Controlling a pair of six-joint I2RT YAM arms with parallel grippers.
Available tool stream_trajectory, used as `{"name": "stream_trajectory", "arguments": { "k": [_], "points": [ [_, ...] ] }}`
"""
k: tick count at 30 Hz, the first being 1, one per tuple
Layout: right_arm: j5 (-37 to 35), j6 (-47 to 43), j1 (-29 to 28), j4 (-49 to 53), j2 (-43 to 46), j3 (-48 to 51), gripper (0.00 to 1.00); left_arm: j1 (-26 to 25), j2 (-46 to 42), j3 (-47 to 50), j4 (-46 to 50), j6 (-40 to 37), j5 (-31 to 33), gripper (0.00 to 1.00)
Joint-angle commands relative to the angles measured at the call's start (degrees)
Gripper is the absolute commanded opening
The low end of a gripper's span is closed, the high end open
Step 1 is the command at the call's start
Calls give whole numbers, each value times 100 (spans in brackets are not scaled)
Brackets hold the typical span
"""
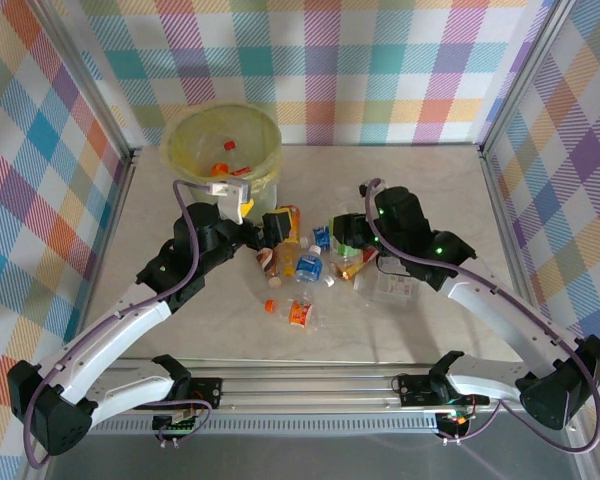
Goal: Put the plastic bottles in the bin
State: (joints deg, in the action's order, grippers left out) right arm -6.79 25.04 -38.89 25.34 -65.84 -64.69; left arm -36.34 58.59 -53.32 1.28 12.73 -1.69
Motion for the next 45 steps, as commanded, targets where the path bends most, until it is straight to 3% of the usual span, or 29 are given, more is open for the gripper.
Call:
{"name": "stream_trajectory", "arguments": {
  "k": [1, 10, 14, 21, 27, 31, 35, 39, 42, 45],
  "points": [
    [289, 97, 90, -741, 74, -189, 41, -75, -9, 67, -468, 168, -880, 100],
    [1351, 363, 266, -1635, -107, -286, 42, -76, 414, -76, -761, 120, -2504, 100],
    [1894, 559, 296, -2003, -243, -342, 42, -84, 595, -91, -820, 124, -2559, 100],
    [2206, 912, 296, -2447, -434, -308, 42, -134, 781, -152, -998, 78, -2628, 100],
    [2392, 1180, 295, -2819, -651, -281, 43, -238, 987, -334, -822, -34, -2263, 100],
    [2480, 1284, 295, -2925, -757, -282, 44, -260, 1078, -374, -769, 4, -1815, 92],
    [2422, 1283, 297, -2895, -755, -256, 45, -260, 1044, -359, -761, 28, -1552, 68],
    [2308, 1266, 295, -2868, -719, -207, 47, -268, 966, -346, -709, 15, -1405, 52],
    [2272, 1267, 295, -2837, -717, -202, 55, -265, 908, -342, -684, 1, -1353, 49],
    [2219, 1236, 295, -2745, -702, -237, 72, -264, 859, -340, -608, -23, -1206, 45]
  ]
}}
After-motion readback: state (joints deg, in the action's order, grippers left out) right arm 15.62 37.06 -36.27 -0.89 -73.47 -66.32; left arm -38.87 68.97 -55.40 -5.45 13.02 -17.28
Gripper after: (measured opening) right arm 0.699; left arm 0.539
